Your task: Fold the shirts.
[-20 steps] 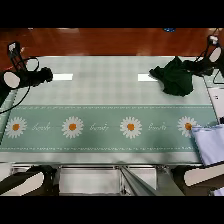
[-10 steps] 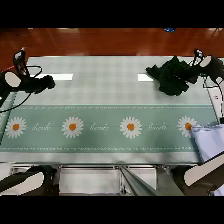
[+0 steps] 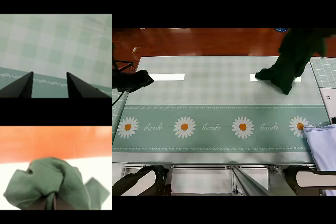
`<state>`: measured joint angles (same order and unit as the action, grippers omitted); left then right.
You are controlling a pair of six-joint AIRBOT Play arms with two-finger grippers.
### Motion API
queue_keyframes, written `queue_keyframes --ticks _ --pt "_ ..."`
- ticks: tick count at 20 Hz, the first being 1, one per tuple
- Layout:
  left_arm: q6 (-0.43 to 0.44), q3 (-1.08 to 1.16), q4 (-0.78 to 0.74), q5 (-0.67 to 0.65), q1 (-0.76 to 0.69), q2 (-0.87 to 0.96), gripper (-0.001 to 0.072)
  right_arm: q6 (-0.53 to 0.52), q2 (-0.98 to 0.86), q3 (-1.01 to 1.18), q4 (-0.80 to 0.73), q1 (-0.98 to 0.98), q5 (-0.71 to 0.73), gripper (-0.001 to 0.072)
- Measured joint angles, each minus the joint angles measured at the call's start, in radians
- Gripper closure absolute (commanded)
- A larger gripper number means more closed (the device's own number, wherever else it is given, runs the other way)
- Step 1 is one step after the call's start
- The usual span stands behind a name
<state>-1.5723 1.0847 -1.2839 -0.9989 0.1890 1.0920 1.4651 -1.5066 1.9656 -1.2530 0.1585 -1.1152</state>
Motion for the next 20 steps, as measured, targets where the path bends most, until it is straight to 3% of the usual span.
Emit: queue_keyframes --ticks 11,16,20 --pt "0.037 -0.157 0.07 -0.058 -0.007 -0.289 0.0201 -0.034 0.28 0.082 0.013 -0.342 0.02 0.068" --pt "0.042 -0.186 0.095 -0.045 -0.023 -0.314 0.0201 -0.026 0.279 -0.124 0.02 -0.612 -0.015 0.068" --pt "0.043 -0.19 0.1 -0.035 -0.027 -0.318 0.0201 0.015 0.18 -0.381 0.068 -0.807 0.063 0.0679"
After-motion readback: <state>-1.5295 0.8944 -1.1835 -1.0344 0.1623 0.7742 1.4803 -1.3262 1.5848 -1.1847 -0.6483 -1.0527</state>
